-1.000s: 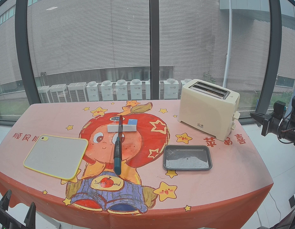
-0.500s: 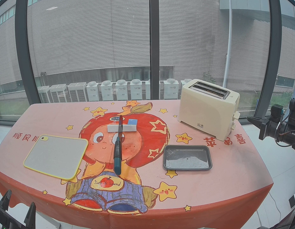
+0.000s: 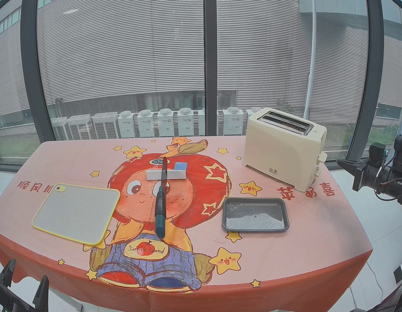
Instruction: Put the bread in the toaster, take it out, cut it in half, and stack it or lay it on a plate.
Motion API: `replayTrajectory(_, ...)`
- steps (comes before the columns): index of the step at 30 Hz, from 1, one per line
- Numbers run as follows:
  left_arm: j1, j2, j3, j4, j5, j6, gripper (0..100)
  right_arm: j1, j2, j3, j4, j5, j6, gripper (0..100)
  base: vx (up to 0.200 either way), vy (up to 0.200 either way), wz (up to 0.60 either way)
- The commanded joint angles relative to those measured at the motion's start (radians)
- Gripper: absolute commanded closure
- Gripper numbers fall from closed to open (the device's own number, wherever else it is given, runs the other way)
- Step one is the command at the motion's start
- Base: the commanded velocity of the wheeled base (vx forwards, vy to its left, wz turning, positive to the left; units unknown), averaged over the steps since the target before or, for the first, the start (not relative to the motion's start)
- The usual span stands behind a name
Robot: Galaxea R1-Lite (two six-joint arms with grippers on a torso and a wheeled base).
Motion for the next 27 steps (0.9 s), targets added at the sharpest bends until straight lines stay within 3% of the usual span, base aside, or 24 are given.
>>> replayTrajectory(1,0.000,0.001,0.018,0.000,0.000,0.000,0,0.000,-0.001,0.002,0.000,0.000,-0.001,100,0.000,0.000,0.00)
replayTrajectory(21,0.000,0.001,0.018,0.000,-0.001,0.000,0,-0.003,-0.001,0.011,-0.002,0.000,-0.004,100,0.000,0.000,0.00)
replayTrajectory(27,0.000,0.001,0.018,0.000,0.000,0.000,0,-0.006,0.004,0.038,-0.068,0.002,-0.007,100,0.000,0.000,0.00)
